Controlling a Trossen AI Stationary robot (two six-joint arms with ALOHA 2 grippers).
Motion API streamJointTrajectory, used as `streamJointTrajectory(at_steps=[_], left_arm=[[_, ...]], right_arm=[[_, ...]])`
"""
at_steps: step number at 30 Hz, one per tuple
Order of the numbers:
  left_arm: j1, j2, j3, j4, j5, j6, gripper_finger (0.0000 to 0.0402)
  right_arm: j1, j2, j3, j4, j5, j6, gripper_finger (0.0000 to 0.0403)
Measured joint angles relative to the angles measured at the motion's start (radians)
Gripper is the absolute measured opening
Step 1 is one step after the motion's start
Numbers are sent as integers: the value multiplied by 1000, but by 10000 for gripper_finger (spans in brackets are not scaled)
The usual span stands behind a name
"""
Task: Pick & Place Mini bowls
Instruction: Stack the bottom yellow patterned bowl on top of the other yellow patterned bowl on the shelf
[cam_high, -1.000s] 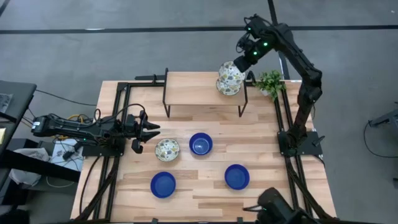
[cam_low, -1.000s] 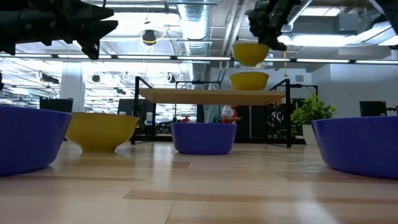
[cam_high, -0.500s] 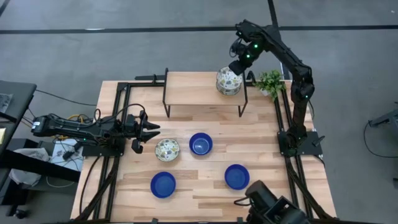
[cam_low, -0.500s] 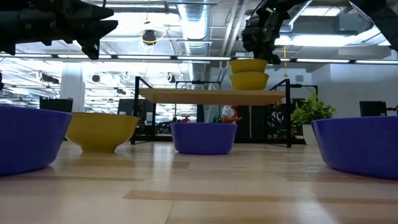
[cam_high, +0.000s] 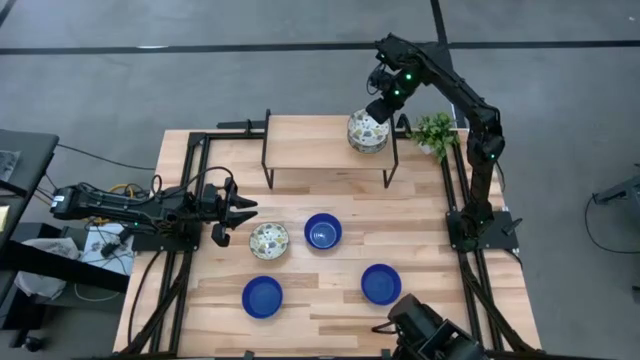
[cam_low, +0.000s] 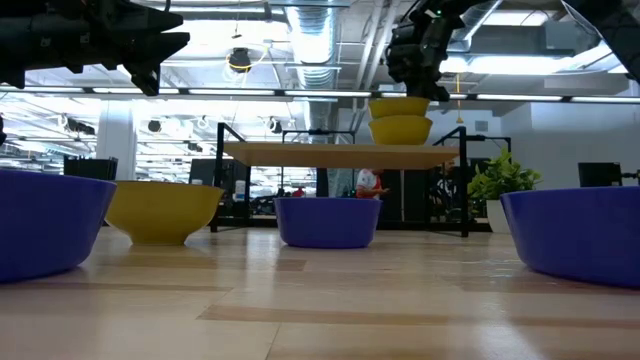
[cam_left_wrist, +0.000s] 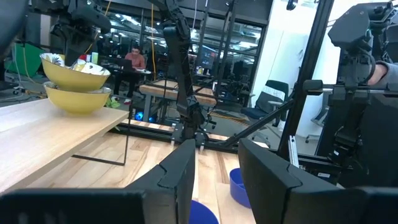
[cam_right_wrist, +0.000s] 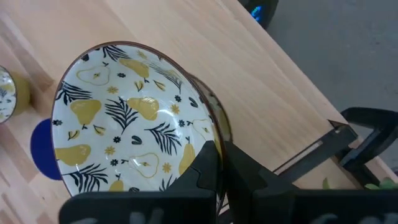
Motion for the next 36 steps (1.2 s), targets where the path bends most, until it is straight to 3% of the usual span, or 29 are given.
streamJointTrajectory(at_steps=[4,36], left_arm=[[0,0,0,0,0,0,122],[0,0,0,2,0,0,122]], right_arm=[[9,0,0,0,46,-1,1],[44,0,0,-20,42,-2,7]])
